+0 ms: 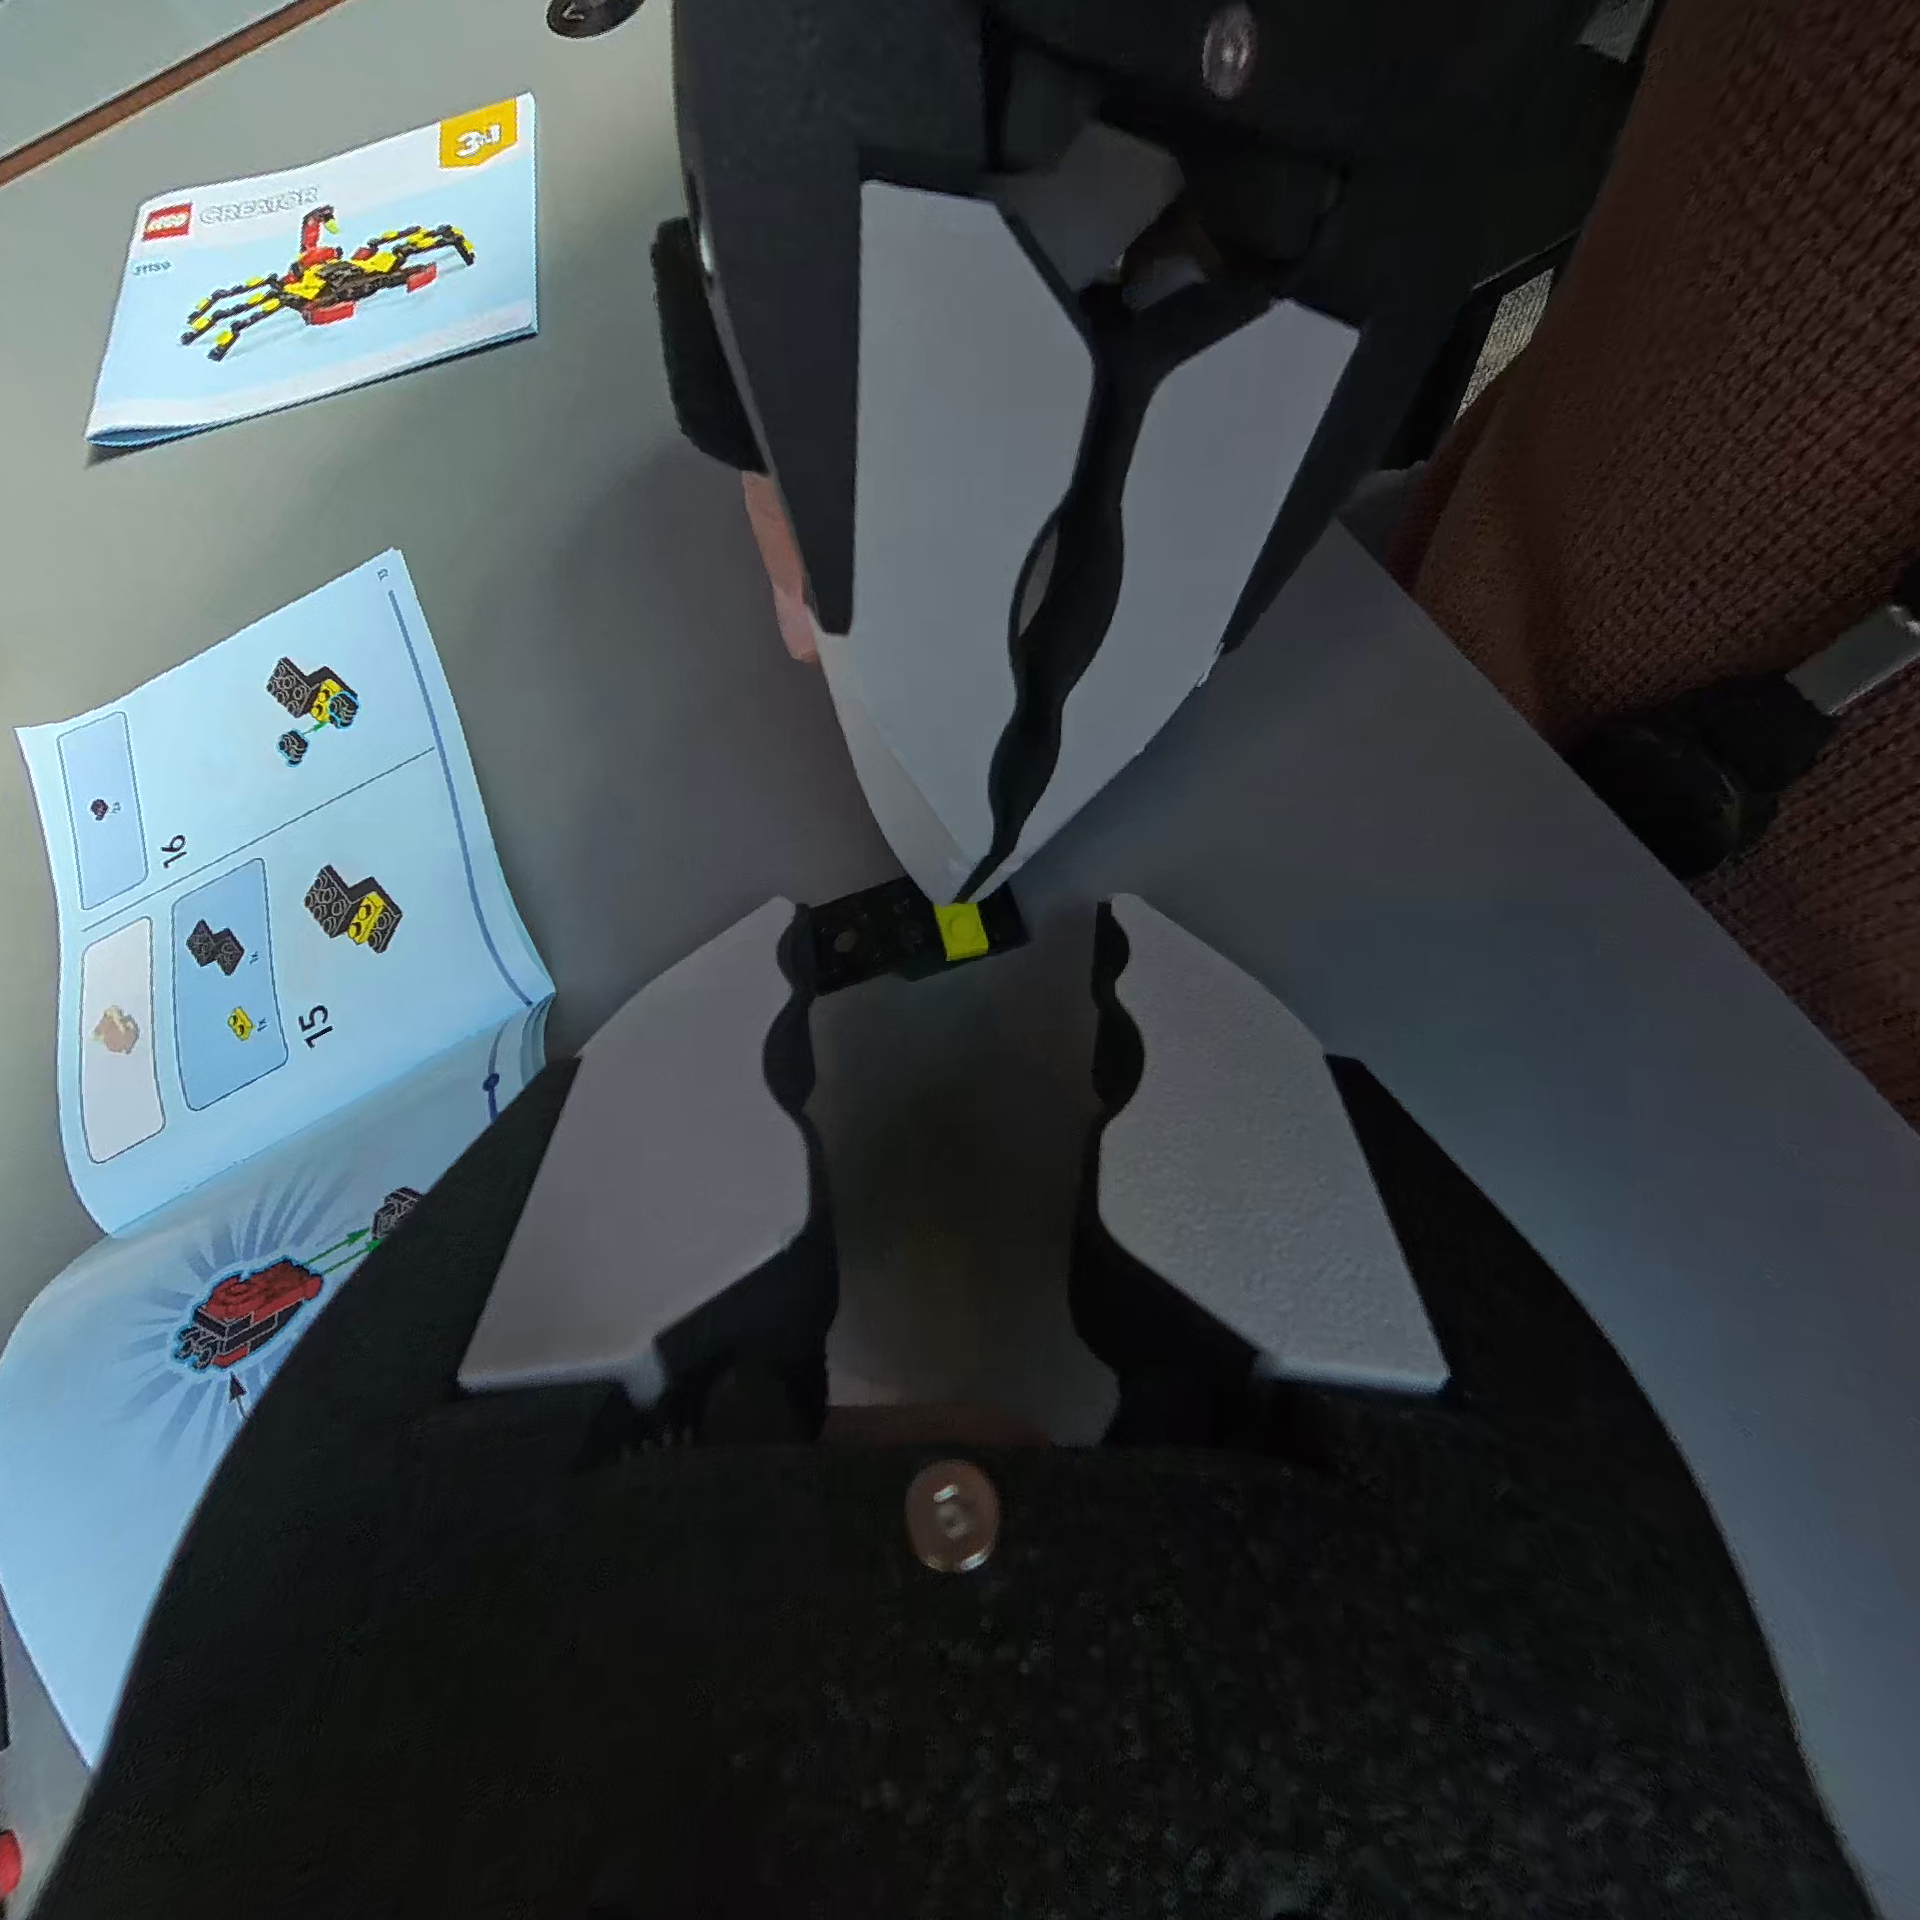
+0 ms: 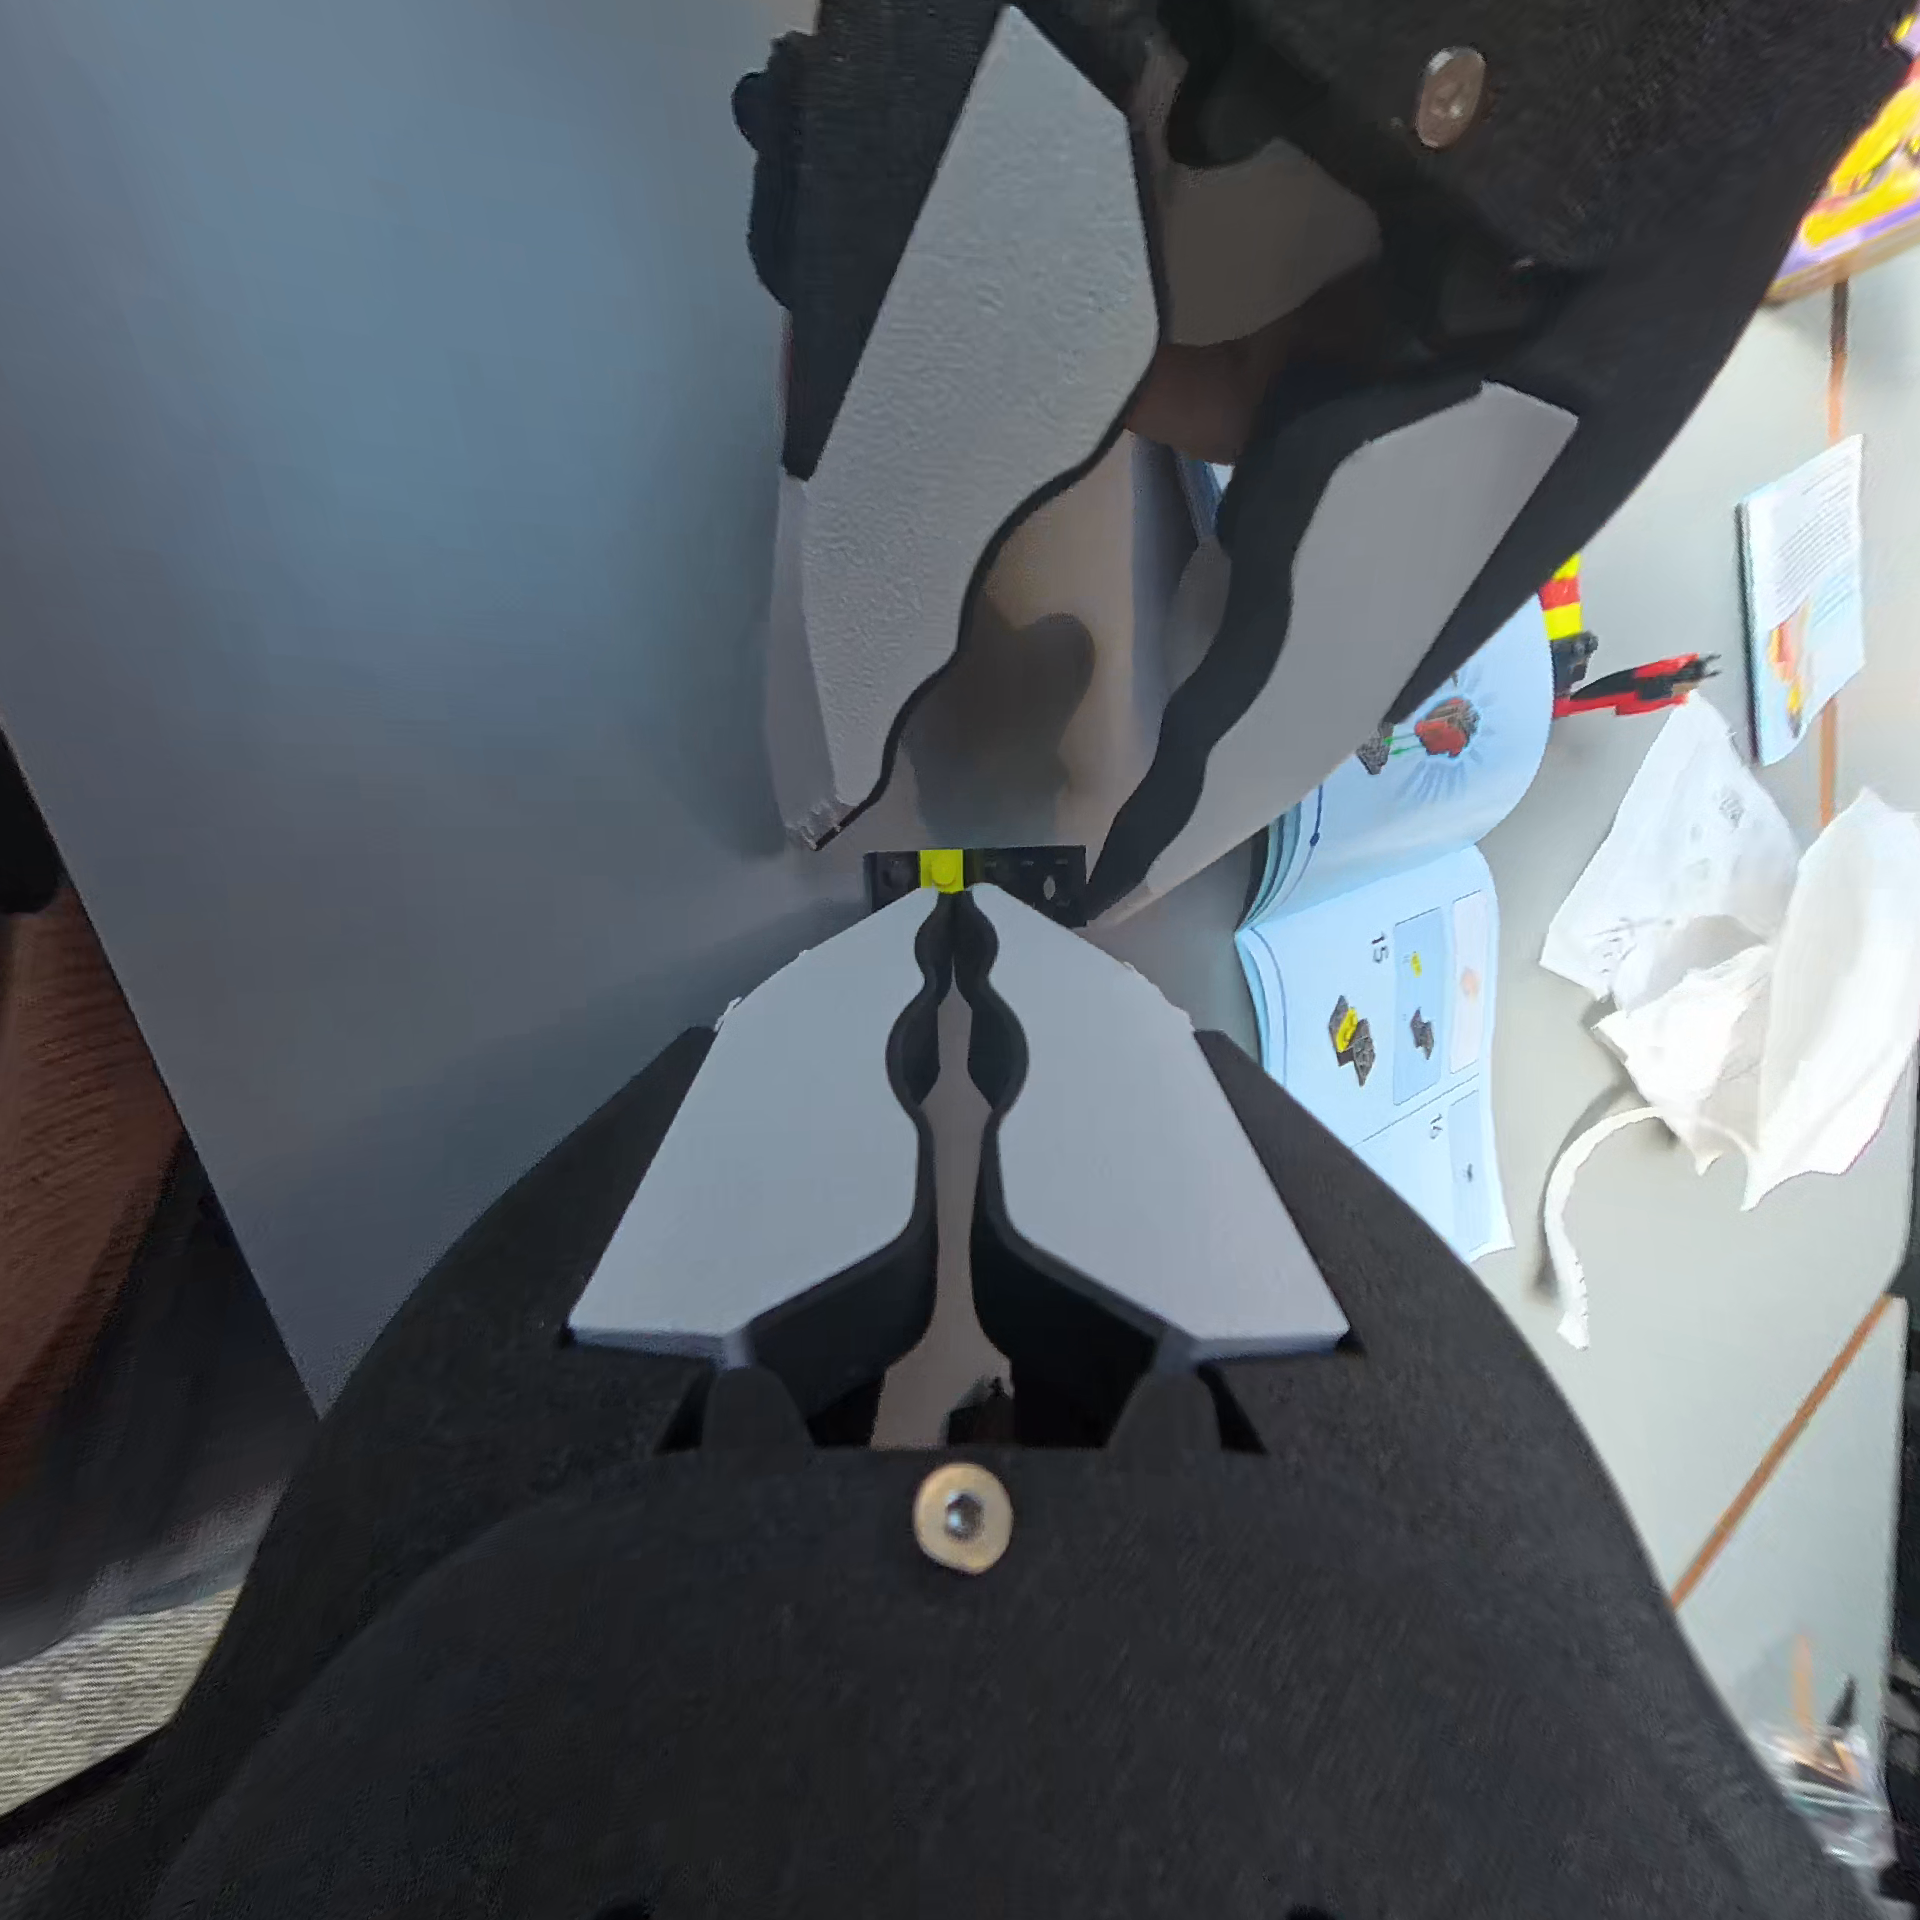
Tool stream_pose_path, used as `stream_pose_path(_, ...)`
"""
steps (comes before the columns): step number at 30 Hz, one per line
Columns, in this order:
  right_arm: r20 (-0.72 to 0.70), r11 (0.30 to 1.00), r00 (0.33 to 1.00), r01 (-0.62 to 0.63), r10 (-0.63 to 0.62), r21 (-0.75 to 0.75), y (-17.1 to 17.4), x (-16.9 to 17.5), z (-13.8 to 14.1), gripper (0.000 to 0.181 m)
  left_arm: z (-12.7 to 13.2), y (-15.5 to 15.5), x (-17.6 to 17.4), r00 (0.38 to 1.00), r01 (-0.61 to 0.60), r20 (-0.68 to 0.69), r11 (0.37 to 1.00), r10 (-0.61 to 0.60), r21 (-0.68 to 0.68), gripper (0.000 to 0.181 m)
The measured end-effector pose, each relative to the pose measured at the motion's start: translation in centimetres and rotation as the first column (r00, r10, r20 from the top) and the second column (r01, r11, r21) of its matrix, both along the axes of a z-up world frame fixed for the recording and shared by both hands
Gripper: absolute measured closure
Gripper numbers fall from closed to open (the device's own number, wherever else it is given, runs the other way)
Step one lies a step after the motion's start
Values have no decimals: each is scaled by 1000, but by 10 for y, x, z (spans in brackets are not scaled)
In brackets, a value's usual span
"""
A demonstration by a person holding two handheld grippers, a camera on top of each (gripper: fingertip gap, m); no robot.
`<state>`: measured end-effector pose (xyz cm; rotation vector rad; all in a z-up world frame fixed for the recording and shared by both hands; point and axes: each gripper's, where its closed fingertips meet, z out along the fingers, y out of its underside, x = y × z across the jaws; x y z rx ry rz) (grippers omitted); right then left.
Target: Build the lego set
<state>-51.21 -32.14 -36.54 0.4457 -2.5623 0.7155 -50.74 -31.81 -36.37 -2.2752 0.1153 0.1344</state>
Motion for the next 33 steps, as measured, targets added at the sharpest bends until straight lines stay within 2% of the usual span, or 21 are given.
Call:
stream_pose_path(1,-42,1000,999,-26,26,7,-1,0,1,181,-1,0,-1,1000,-5,-9,1000,4,-8,129)
stream_pose_path(4,-78,999,996,-50,51,13,1,-2,3,181,-3,-2,-2,1000,-25,-16,999,25,-24,130)
stream_pose_path(9,-55,1000,998,2,-2,15,10,-10,1,181,-1,-8,5,998,-63,4,998,63,-15,133)
stream_pose_path(13,36,996,996,87,-86,-20,21,-15,2,181,5,-11,13,996,-82,26,997,82,9,134)
stream_pose_path(17,220,959,960,217,-175,-183,27,-20,16,181,23,-18,8,983,-183,7,977,184,109,135)
stream_pose_path(19,368,900,912,303,-179,-313,28,-24,32,181,37,-24,-1,959,-277,-1,940,283,201,136)
stream_pose_path(21,498,817,856,382,-137,-433,28,-28,54,181,57,-32,-10,916,-389,40,860,399,330,136)
stream_pose_path(24,558,735,826,431,-86,-524,34,-35,78,181,81,-42,-16,862,-490,143,724,487,485,136)
stream_pose_path(27,521,728,847,423,-106,-540,40,-42,84,178,88,-53,-22,808,-569,234,616,540,544,135)
stream_pose_path(29,527,712,845,424,-89,-560,42,-43,89,178,93,-58,-23,788,-600,291,571,542,560,135)
stream_pose_path(31,571,712,819,434,-56,-552,37,-40,88,178,98,-58,-24,774,-618,317,548,548,564,135)
stream_pose_path(33,618,741,786,414,2,-529,22,-28,85,175,97,-51,-25,770,-625,315,556,555,548,135)
